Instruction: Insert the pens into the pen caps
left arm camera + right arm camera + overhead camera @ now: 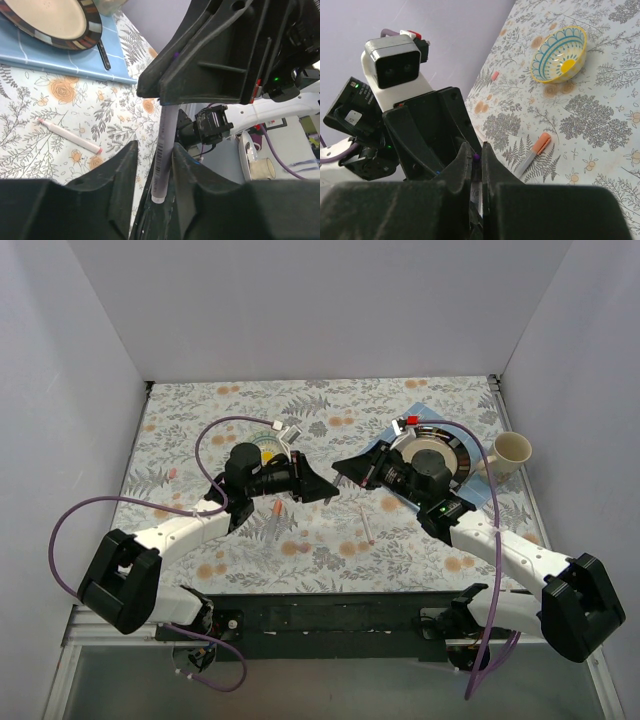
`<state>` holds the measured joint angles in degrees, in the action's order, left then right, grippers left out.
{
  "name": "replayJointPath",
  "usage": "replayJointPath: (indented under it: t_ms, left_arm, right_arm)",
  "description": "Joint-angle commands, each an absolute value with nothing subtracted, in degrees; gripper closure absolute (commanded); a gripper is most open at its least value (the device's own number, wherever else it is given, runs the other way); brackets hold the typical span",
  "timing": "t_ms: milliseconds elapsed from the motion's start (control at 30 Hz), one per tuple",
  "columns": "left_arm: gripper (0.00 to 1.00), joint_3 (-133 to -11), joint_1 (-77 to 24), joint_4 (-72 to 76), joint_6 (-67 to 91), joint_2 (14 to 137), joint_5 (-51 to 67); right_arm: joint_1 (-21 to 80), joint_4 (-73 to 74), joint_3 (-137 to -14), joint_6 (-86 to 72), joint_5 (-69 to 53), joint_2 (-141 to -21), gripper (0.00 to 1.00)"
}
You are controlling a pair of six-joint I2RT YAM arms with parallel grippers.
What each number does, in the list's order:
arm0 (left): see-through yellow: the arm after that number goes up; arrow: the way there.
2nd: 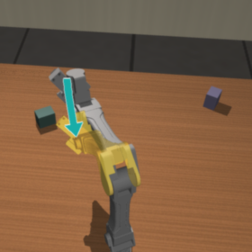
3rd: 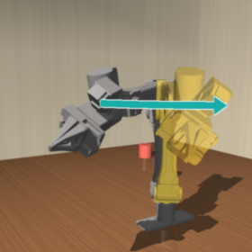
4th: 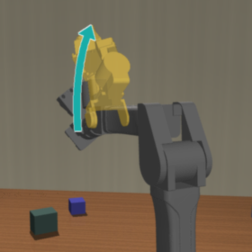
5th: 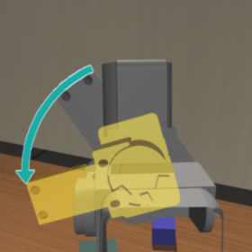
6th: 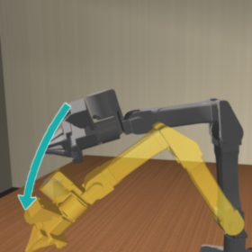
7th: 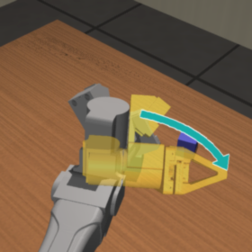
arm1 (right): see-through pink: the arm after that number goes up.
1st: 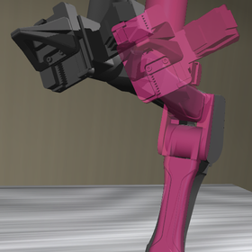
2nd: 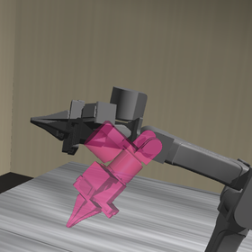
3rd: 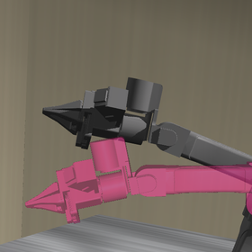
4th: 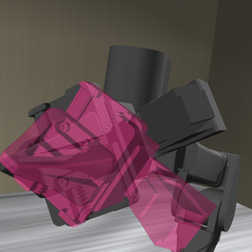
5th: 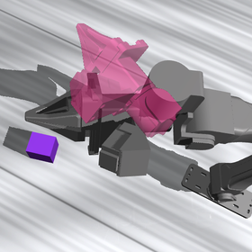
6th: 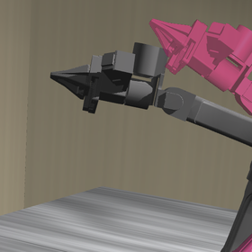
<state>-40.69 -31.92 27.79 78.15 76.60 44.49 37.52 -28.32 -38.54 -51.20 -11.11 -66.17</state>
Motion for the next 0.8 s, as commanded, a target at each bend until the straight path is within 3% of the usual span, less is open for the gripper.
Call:
replayJointPath:
  t_ms: [0,167,300,333,400,433,500,600,633,767]
  left_arm:
    - [0.64,-40.87,-32.08,23.56,75.32,73.48,47.28]
    - [0.67,-40.17,-32.08,23.82,75.23,72.34,48.78]
    - [1.00,-40.08,-32.17,25.22,75.93,72.16,49.83]
    - [1.00,-40.17,-32.17,25.31,76.11,72.16,49.83]
    - [1.00,-40.25,-32.08,23.92,76.03,70.85,47.21]
    - [1.00,-39.99,-32.08,21.99,75.50,69.71,45.63]
    - [1.00,-39.55,-32.08,19.18,73.66,65.07,39.25]
    - [1.00,-40.25,-31.64,10.40,69.37,58.22,29.40]
    - [1.00,-41.04,-31.55,5.67,68.21,56.53,26.66]
    - [1.00,-42.27,-31.11,-4.38,62.32,49.85,17.33]
  right_arm:
    - [37.71,-35.15,-39.20,-49.22,-13.97,-65.13,0.99]
    - [37.79,-36.21,-39.38,-49.22,-16.08,-66.44,0.99]
    - [38.76,-36.65,-39.99,-49.13,-17.31,-67.50,0.99]
    - [38.93,-36.65,-40.25,-48.87,-17.92,-68.20,0.99]
    - [39.20,-36.13,-41.57,-48.26,-20.29,-68.64,0.85]
    - [39.29,-34.47,-41.92,-47.73,-21.00,-68.29,0.65]
    - [39.29,-31.05,-43.06,-44.49,-21.80,-67.07,0.39]
    - [39.29,-19.37,-44.03,-40.78,-16.90,-63.20,0.30]
    - [39.29,-12.11,-44.82,-40.61,-14.79,-61.98,0.29]
    - [39.37,-6.08,-44.21,-33.50,-13.80,-61.08,0.33]
